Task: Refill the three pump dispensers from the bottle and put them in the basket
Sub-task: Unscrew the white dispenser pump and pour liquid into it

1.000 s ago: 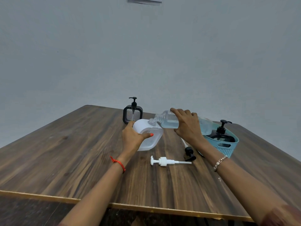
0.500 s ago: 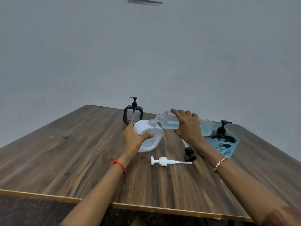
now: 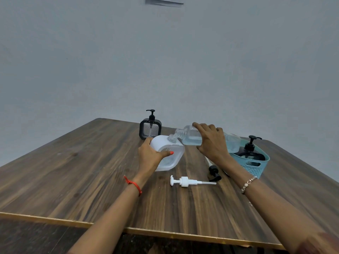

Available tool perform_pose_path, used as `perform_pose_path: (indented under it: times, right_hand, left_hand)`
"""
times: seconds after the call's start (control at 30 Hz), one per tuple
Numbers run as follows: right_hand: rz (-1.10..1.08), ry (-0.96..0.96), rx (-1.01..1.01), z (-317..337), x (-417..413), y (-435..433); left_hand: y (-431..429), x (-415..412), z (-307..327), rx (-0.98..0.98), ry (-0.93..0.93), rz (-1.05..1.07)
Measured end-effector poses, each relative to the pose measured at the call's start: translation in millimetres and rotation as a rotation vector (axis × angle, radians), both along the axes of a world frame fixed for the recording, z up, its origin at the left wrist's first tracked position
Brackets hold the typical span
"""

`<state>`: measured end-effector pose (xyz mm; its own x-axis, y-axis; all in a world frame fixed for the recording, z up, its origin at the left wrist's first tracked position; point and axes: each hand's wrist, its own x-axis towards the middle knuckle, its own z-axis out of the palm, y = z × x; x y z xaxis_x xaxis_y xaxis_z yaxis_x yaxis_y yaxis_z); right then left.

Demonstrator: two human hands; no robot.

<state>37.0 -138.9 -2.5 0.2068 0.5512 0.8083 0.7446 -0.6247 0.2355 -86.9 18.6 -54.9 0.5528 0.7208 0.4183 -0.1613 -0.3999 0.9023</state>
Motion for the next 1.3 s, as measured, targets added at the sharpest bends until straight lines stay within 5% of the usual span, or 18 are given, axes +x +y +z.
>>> perform_pose_path:
  times: [1.3]
  right_hand:
    - [-0.018,0.03,-0.029,-0.5,-6.2,1.4]
  left_hand:
    - [-0.1,-2.3,-2.2,0.009,0.013,0.002]
